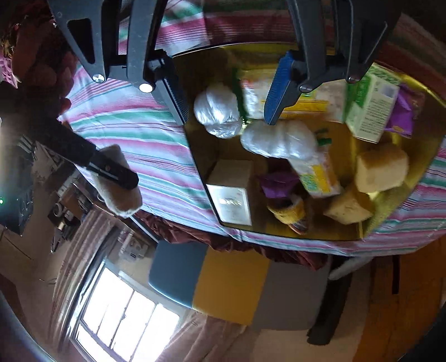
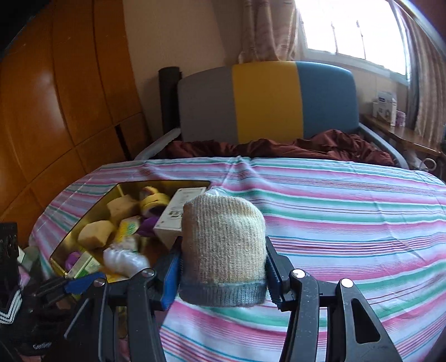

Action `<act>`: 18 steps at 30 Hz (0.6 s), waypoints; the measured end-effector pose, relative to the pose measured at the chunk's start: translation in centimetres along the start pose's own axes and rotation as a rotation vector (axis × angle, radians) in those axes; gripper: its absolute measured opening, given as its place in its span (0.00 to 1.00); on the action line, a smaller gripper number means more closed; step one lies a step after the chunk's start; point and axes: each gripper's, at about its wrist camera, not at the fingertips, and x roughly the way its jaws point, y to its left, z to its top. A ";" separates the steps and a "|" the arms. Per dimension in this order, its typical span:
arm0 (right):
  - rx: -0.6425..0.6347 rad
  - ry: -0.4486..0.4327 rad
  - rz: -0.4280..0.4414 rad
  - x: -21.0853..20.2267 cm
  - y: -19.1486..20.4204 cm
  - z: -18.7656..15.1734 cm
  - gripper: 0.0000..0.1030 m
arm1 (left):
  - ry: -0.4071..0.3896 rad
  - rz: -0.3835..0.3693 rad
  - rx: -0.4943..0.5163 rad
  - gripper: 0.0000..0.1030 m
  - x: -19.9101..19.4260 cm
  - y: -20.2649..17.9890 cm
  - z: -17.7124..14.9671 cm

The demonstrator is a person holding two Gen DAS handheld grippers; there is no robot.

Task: Organize objects
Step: 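Drop the white ball into the tray with left while right holds the sock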

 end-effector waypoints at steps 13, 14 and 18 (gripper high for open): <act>-0.116 0.127 0.086 2.8 5.9 0.6 0.51 | -0.053 0.109 -0.096 0.55 -2.5 4.9 0.1; -0.133 0.133 0.094 3.0 6.7 0.7 0.51 | -0.055 0.113 -0.101 0.55 -2.6 5.2 0.0; -0.171 0.147 0.116 3.5 8.8 0.6 0.51 | -0.066 0.132 -0.117 0.55 -3.4 6.3 -0.3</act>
